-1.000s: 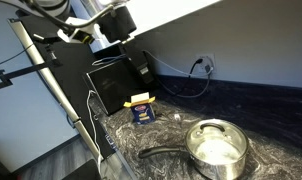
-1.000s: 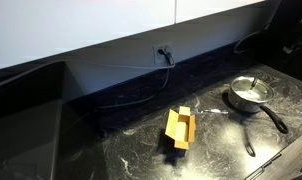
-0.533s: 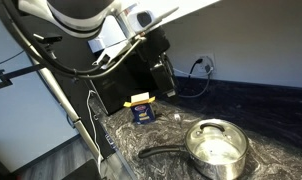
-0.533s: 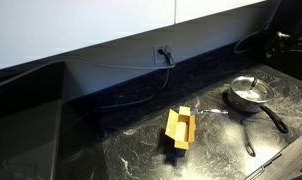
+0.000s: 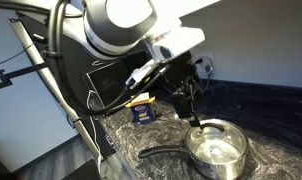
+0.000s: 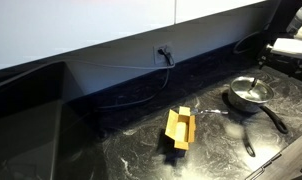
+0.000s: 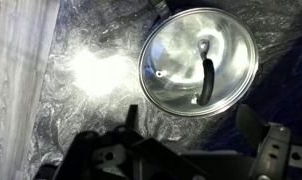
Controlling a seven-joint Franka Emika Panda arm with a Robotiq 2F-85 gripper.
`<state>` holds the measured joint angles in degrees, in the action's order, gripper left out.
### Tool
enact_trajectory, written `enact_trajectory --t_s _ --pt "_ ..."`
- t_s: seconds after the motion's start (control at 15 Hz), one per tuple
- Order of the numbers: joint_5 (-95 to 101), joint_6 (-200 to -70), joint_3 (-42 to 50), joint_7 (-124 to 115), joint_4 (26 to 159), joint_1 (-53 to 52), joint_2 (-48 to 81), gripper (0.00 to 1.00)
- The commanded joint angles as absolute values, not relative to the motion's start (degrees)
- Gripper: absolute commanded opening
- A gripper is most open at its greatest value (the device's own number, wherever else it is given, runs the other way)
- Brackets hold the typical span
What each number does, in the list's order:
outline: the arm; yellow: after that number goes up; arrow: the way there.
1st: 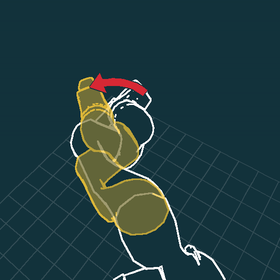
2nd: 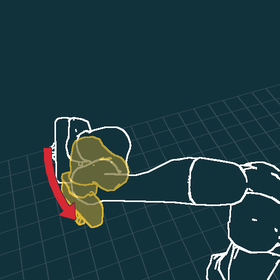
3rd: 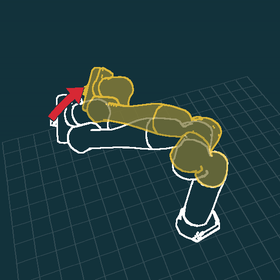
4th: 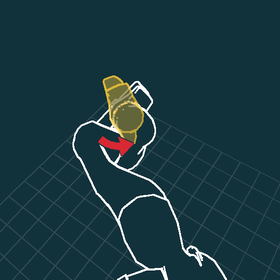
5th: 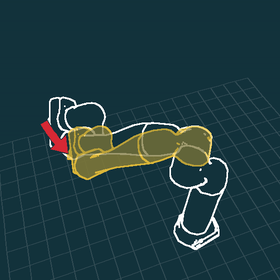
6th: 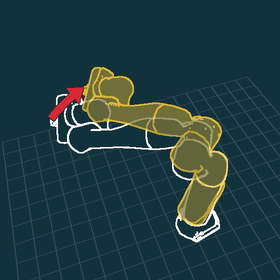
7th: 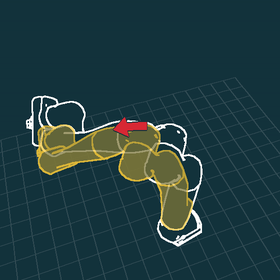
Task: Pick up the lid from the pot and put it on the counter
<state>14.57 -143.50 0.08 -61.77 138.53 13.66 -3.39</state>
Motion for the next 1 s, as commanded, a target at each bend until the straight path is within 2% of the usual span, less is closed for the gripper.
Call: enact_trajectory --t_s 0.0,0.53,0.6,0.67,0.93 --pt "17.5 -144.2 2.4 -66.9 135.1 11.5 2.1 1.0" --pt "16.8 -143.9 6.7 -66.5 130.6 6.7 9.9 1.0" --pt "16.7 -144.0 7.1 -66.3 130.3 6.2 10.4 0.75" --pt "17.0 -144.1 7.6 -66.4 130.0 5.6 10.8 0.72" --pt "16.3 -144.2 8.7 -65.7 129.4 4.4 11.8 0.42"
